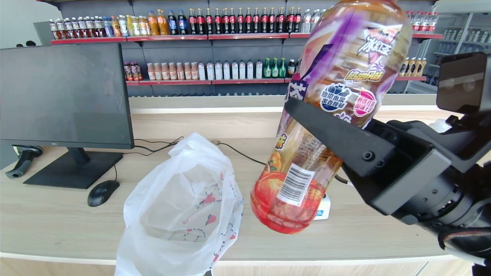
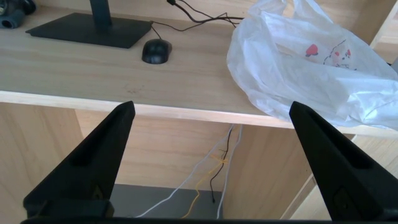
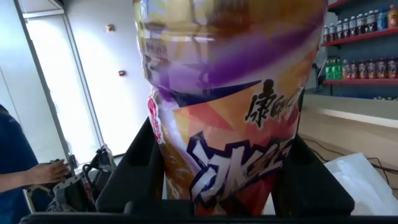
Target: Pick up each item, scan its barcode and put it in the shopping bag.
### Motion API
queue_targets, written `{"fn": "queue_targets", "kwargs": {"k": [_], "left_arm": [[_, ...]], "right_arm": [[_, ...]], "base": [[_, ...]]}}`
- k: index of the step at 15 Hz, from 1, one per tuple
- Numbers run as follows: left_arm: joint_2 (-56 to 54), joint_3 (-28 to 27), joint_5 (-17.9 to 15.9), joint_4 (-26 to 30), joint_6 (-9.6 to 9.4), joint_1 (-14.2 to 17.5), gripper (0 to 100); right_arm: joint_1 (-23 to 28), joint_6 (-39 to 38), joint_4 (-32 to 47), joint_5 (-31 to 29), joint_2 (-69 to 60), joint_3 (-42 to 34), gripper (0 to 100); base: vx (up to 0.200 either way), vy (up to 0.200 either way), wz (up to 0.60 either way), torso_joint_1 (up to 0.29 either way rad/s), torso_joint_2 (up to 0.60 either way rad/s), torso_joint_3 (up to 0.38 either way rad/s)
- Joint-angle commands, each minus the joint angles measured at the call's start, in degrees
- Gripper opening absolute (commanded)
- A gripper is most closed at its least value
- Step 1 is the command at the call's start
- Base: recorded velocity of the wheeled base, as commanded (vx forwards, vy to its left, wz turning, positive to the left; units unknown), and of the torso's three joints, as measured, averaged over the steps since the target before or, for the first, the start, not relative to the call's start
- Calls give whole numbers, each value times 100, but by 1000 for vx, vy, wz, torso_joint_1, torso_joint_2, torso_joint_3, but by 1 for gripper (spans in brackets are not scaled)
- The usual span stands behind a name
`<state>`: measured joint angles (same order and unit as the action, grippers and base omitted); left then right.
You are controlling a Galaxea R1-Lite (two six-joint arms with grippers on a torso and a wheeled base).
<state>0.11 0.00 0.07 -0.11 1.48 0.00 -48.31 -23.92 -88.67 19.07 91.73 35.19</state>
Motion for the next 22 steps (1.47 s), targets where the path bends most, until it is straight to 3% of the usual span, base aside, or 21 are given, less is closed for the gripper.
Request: {"fn": "queue_targets", "kwargs": {"k": [1,18,22], "left_arm": [[-2,0,1,-7,2,0,100],[-2,0,1,-7,2,0,100],[-2,0,1,2,2,0,100]], "right_arm": [[-3,1,-1,1,38,102,0],[6,115,-1,-17,64,23,0],[155,370,-1,-35,99,-522,0]], "base": [[0,0,0,0,0,0],[0,0,0,0,0,0],[0,0,0,0,0,0]]}}
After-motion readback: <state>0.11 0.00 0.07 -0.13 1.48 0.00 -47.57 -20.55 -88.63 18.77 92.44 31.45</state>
